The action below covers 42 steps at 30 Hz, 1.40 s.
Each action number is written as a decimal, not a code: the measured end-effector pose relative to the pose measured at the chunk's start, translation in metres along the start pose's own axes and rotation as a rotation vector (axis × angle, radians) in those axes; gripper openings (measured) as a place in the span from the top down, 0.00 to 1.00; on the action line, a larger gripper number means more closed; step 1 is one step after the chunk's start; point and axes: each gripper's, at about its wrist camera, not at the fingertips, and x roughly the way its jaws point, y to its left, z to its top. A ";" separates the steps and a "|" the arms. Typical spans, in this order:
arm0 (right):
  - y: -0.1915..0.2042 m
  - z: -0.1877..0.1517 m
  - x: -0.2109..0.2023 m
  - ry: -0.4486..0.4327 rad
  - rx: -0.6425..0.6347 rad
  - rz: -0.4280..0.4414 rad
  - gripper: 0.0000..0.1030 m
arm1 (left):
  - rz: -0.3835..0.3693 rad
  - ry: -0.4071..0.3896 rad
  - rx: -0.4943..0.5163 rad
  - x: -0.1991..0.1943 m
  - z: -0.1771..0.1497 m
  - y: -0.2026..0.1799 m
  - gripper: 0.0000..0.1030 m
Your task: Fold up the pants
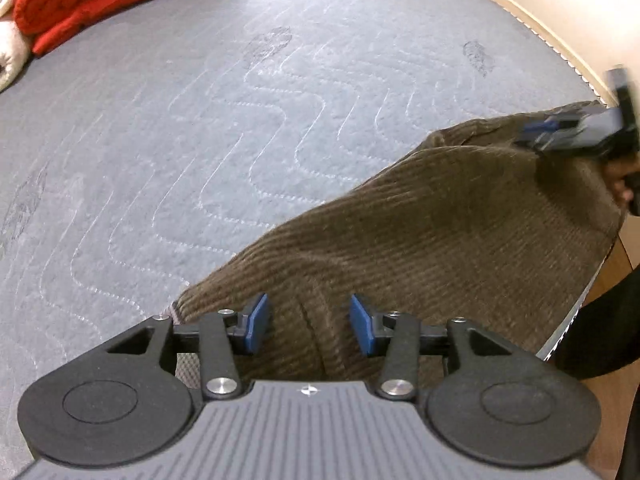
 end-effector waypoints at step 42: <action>0.013 0.010 -0.018 -0.136 0.007 0.245 0.94 | 0.159 0.150 0.022 0.028 -0.016 0.017 0.47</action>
